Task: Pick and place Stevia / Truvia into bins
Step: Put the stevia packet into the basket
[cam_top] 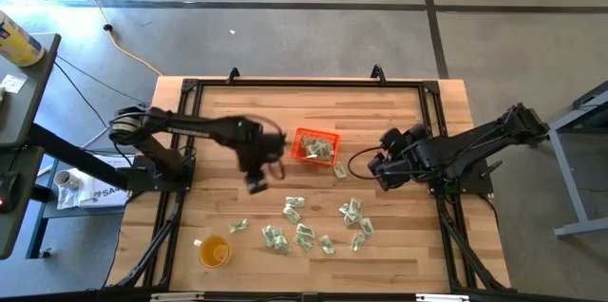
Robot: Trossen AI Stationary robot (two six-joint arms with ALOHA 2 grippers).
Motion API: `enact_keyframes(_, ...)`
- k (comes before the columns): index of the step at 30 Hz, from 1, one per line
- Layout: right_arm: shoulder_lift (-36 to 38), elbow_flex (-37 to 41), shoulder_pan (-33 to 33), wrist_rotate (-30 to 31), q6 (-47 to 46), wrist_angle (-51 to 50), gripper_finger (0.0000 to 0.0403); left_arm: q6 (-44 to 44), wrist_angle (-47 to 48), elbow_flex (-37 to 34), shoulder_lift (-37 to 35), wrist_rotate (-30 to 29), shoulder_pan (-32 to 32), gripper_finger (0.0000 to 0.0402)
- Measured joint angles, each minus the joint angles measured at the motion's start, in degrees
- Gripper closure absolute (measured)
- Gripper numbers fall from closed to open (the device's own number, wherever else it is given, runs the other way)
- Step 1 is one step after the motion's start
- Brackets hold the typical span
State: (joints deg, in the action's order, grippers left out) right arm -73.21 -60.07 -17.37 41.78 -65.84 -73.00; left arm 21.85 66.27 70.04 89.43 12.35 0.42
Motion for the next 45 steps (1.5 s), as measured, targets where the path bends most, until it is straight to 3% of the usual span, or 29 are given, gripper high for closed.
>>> enact_keyframes(4, 0.0, 0.0, 1.6, 0.7, 0.9, 0.5, 0.0102, 6.8, 7.0, -0.6, 0.2, -0.1, -7.2, 0.0222)
enact_keyframes(12, 0.0, 0.0, 4.0, 2.7, 3.3, 1.4, 0.0102, 16.3, 2.2, -4.0, 4.2, -0.4, -19.8, 0.0221)
enact_keyframes(26, 0.0, 0.0, 4.0, 2.3, 3.8, 1.4, 0.0102, 30.7, -11.1, -5.1, 11.6, -0.5, -26.8, 0.0222)
enact_keyframes(35, 0.0, 0.0, 4.0, 2.2, 4.4, 1.5, 0.0102, 31.3, -10.6, -5.1, 17.3, -2.1, -28.3, 0.0222)
enact_keyframes(39, 0.0, 0.0, 4.0, 2.2, 4.4, 1.5, 0.0102, 26.4, -10.3, -4.7, 19.0, -3.7, -28.2, 0.0224)
enact_keyframes(45, 0.0, 0.0, 4.0, 2.2, 4.4, 1.5, 0.0102, 15.4, -10.2, -4.8, 19.9, -8.0, -27.6, 0.0283)
